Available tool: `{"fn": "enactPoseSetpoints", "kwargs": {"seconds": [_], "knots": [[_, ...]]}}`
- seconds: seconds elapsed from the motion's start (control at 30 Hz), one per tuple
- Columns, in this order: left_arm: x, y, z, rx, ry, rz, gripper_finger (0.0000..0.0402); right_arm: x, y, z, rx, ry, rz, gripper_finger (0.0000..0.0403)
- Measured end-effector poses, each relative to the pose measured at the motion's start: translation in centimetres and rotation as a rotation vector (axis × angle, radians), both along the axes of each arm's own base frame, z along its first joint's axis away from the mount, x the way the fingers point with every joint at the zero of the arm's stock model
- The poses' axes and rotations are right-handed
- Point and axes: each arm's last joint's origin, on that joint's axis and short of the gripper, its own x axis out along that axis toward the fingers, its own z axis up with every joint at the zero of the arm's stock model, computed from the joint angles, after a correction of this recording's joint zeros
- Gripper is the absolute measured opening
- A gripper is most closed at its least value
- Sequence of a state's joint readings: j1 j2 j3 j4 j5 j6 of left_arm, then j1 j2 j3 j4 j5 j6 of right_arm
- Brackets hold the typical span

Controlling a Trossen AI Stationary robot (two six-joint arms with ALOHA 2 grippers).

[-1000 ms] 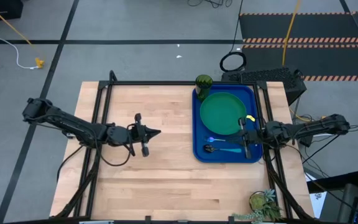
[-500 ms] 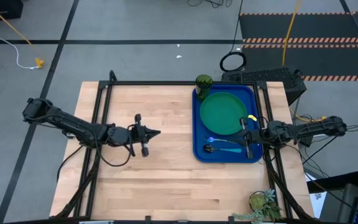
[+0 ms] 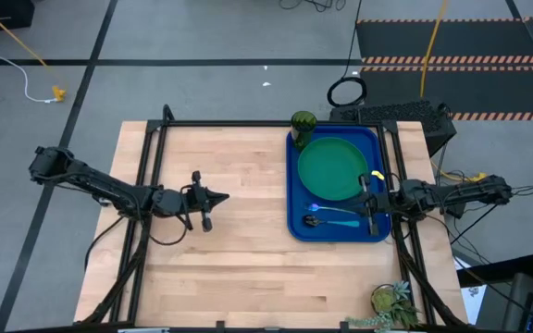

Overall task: Pick and place plate/cup/fork/spoon on tray
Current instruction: Return to Home Position

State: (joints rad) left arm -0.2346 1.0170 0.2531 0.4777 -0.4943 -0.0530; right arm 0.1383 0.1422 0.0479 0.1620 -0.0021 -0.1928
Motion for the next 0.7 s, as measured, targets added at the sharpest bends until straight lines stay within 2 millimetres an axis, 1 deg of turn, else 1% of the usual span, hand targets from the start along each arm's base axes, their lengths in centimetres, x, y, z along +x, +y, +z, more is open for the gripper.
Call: {"fn": "enactPoseSetpoints", "kwargs": {"seconds": [0.17,0.33,0.47,0.57,0.7], "knots": [[-2.2,0.4,-0.4,-0.036,-0.063,-0.002,0.0020,-0.3,0.0,-0.1,-0.004,0.004,0.000,0.0000],[-4.0,0.6,-1.1,-0.085,-0.118,-0.012,0.0005,-0.5,-0.1,0.0,-0.007,-0.009,0.000,0.0000],[-4.8,0.6,-1.6,-0.101,-0.147,-0.022,0.0011,-0.9,-0.1,0.2,-0.004,-0.047,0.000,0.0000],[-5.2,0.6,-1.7,-0.099,-0.161,-0.030,0.0017,-0.9,-0.1,0.1,-0.005,-0.039,-0.001,0.0000],[-5.7,0.6,-2.0,-0.083,-0.172,-0.047,0.0016,-0.9,-0.1,0.0,-0.007,-0.028,-0.001,0.0000]]}}
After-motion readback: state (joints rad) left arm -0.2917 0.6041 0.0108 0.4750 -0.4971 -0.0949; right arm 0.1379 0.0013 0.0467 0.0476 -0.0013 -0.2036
